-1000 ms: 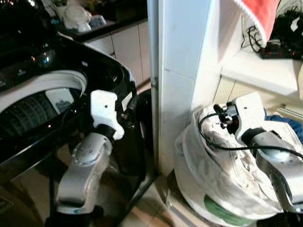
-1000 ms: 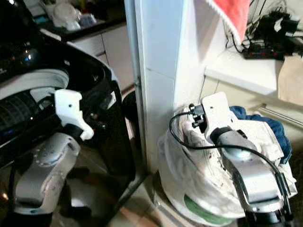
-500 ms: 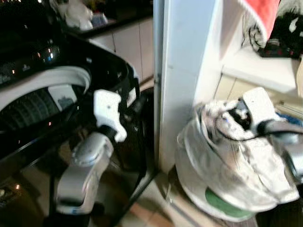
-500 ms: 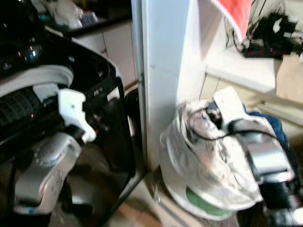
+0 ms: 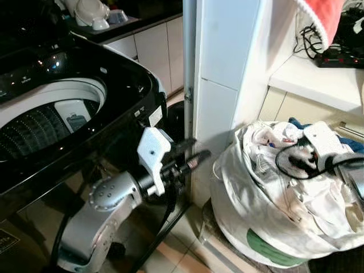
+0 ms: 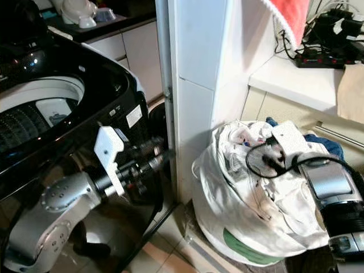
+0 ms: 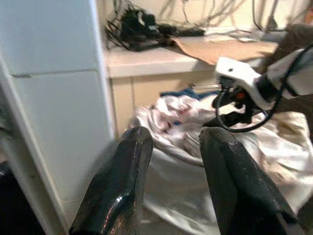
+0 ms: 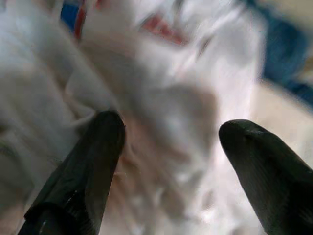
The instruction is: Clothes washing
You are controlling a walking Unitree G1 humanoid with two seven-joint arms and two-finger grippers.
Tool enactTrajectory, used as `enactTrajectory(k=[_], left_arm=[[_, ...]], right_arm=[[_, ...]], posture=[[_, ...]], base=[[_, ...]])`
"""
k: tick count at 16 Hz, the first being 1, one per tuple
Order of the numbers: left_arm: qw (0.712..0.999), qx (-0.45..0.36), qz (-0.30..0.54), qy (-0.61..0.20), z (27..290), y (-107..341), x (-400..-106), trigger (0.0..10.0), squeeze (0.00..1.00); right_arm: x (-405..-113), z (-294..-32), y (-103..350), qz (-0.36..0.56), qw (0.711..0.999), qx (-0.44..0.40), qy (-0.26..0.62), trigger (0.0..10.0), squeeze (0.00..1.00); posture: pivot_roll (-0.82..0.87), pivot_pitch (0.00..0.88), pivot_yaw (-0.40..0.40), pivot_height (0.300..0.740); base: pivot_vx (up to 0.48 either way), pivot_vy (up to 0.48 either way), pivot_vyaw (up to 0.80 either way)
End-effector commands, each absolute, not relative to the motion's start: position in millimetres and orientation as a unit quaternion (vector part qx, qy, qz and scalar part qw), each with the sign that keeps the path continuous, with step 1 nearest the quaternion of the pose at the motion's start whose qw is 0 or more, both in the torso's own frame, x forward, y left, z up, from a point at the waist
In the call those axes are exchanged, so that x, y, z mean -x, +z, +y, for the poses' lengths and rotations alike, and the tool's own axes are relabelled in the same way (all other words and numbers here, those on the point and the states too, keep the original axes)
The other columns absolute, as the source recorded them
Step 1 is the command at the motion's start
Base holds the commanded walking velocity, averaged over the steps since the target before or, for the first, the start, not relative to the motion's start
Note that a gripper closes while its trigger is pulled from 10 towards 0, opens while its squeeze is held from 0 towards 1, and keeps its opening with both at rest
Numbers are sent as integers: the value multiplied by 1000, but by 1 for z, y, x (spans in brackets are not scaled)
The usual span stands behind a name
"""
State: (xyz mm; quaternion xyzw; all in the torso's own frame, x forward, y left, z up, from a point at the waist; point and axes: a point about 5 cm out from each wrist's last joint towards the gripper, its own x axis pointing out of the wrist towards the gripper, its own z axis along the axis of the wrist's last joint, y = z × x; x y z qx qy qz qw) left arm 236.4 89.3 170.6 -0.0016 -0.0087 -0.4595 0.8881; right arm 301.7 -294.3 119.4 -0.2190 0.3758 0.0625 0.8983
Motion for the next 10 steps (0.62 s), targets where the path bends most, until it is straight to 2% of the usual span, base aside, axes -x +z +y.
enactTrajectory(k=[1,3,4,5,6,7,10], left_arm=[[881,6,-4,-474,88,171,-232,10000,0],[877,11,1,-480,88,172,-231,10000,0],[878,3,2,-478,89,171,-231,10000,0],[879,0,2,-478,90,171,-231,10000,0],[878,0,2,-478,91,171,-232,10000,0],[878,0,1,-478,91,171,-232,10000,0],[877,-2,1,-480,93,172,-232,10000,0]], right_arm=[[-294,-293,104,408,884,213,78,10000,0],[-288,-293,92,424,878,205,84,10000,0],[-286,-295,89,429,875,209,82,9294,0],[-286,-295,88,430,874,211,81,5294,0],[-286,-295,89,428,877,202,80,3137,0],[-286,-296,89,428,879,194,77,0,0],[-283,-302,89,427,885,174,71,0,0]], posture=[[-87,0,65,740],[-83,0,66,740],[-80,0,65,740],[-80,0,66,740],[-82,0,68,740],[-82,0,70,740],[-86,0,77,740]], base=[[0,0,0],[0,0,0],[0,0,0],[0,0,0],[0,0,0],[0,0,0],[0,0,0]])
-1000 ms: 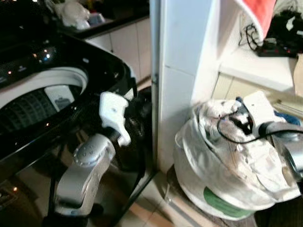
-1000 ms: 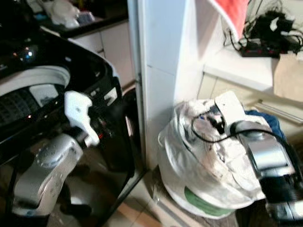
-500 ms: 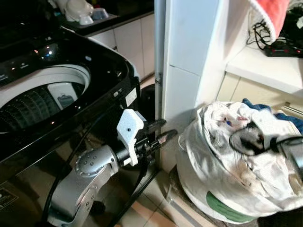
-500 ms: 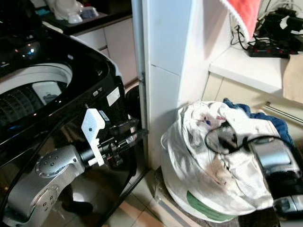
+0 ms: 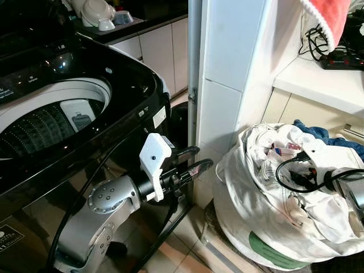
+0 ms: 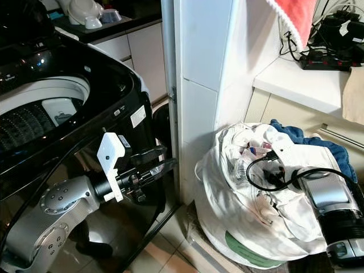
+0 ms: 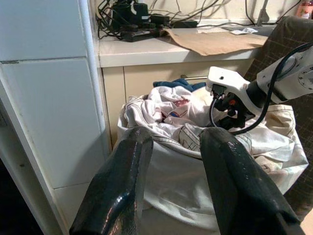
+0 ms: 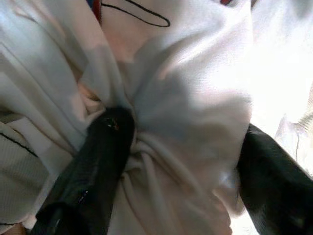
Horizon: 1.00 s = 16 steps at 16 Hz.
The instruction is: Clothes washing
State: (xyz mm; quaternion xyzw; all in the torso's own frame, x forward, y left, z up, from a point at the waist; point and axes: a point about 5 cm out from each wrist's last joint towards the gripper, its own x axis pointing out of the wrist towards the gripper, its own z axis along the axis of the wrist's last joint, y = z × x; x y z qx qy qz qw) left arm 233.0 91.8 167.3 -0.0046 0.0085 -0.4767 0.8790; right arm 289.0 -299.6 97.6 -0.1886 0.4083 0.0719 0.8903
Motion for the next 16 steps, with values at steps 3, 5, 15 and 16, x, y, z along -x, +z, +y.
enactTrajectory(k=[3,5,15,16], left_arm=[[877,-2,1,-481,94,172,-233,10000,0],[874,5,2,-486,94,173,-232,10000,0],[867,8,3,-498,92,174,-230,10000,0],[868,7,2,-497,93,174,-230,10000,0]], right_arm=[[-277,-309,88,428,886,166,63,0,0],[-276,-311,90,428,888,159,58,0,0],[-272,-313,99,409,898,146,70,0,0],[-271,-314,104,403,900,145,75,0,0]], posture=[[-87,0,81,740],[-88,0,86,740],[-94,0,87,740],[-93,0,86,740]], base=[[0,0,0],[0,0,0],[0,0,0],[0,0,0]])
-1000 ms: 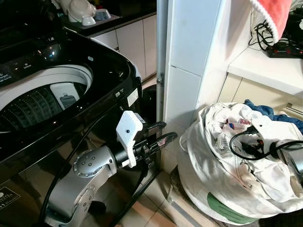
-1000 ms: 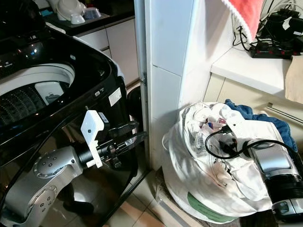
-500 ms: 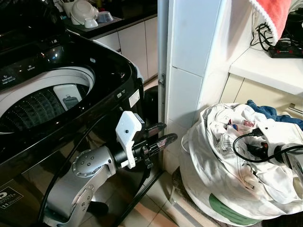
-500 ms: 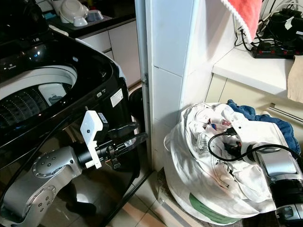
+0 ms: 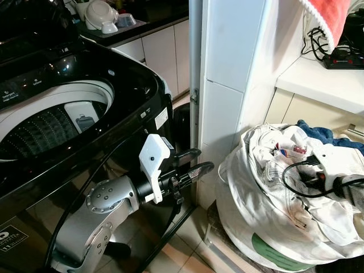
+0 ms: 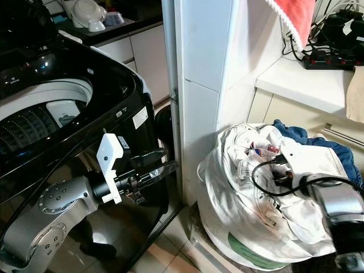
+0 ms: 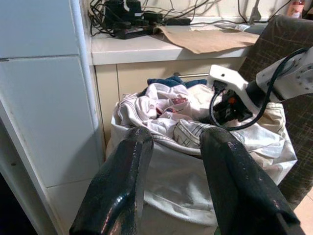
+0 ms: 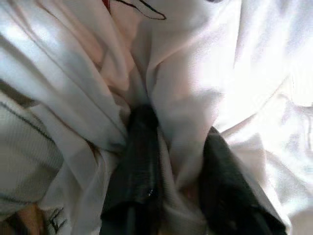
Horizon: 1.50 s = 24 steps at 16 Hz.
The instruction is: Clothes washing
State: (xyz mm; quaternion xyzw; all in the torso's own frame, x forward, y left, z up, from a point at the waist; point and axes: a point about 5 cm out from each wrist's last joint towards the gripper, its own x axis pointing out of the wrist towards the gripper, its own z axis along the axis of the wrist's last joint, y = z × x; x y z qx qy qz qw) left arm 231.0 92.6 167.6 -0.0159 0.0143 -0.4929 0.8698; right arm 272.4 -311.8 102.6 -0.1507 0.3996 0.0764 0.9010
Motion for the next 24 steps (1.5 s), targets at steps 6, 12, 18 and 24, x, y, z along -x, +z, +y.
enactTrajectory(k=[6,12,18,24], left_arm=[[882,6,-18,-470,97,180,-237,10000,0],[898,37,-190,-395,82,252,-274,10000,1000],[884,27,-244,-397,49,277,-290,10000,1000],[881,11,-199,-429,39,250,-288,10000,0]], right_arm=[[-278,-314,213,224,963,62,133,0,0],[-295,-248,332,-1,956,-32,293,0,0],[-301,-169,335,-8,887,-123,445,0,0],[-285,-147,350,-38,817,-229,527,0,0]], posture=[[-106,0,88,740],[-110,0,68,740],[-98,0,51,740],[-99,0,59,740]], base=[[0,0,0],[0,0,0],[0,0,0],[0,0,0]])
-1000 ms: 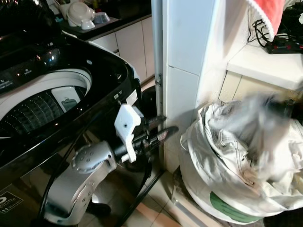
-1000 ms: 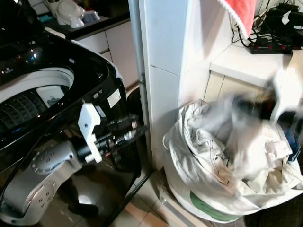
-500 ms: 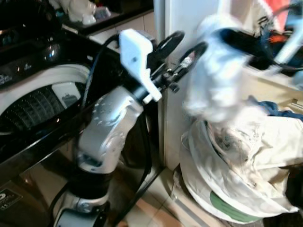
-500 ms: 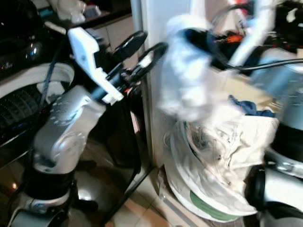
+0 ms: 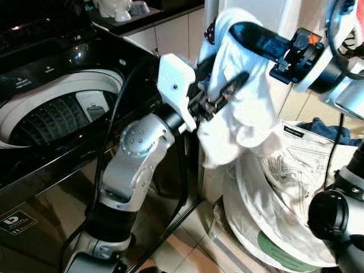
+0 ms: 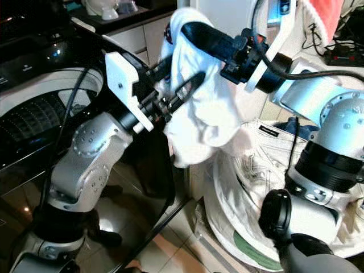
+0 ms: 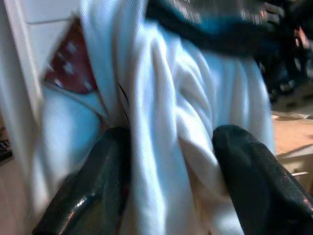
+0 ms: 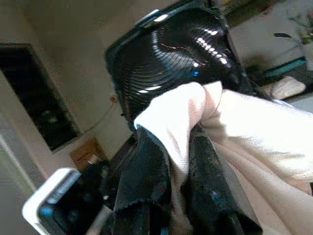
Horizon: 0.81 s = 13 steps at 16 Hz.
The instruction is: Clothes washing
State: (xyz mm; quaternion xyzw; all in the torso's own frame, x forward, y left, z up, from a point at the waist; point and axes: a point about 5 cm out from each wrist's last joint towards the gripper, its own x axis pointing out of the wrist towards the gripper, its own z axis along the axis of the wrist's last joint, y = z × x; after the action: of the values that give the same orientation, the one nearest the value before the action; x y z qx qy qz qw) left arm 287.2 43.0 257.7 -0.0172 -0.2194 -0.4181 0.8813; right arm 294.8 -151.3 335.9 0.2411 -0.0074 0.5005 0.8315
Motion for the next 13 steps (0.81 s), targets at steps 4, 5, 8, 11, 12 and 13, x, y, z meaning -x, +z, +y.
enactTrajectory(k=[4,5,8,11,12,13], left_arm=[[878,30,-199,-434,37,250,-288,0,0],[884,31,-192,-425,40,248,-291,0,0],[889,30,-187,-418,43,246,-293,0,0],[890,29,-186,-416,44,245,-293,0,0],[890,28,-185,-415,45,245,-293,0,0],[891,29,-184,-413,45,244,-294,0,0]], right_arm=[[-282,-144,349,-30,816,-227,531,0,0],[-279,-143,348,-25,818,-232,525,0,0],[-278,-141,345,-21,821,-234,521,0,0],[-278,-137,343,-15,824,-230,517,0,0],[-277,-137,343,-14,825,-231,516,0,0],[-277,-136,342,-12,825,-231,515,0,0]], posture=[[-101,0,66,740],[-100,0,65,740],[-96,0,64,740],[-95,0,64,740],[-94,0,64,740],[-95,0,64,740]], base=[[0,0,0],[0,0,0],[0,0,0],[0,0,0],[0,0,0],[0,0,0]])
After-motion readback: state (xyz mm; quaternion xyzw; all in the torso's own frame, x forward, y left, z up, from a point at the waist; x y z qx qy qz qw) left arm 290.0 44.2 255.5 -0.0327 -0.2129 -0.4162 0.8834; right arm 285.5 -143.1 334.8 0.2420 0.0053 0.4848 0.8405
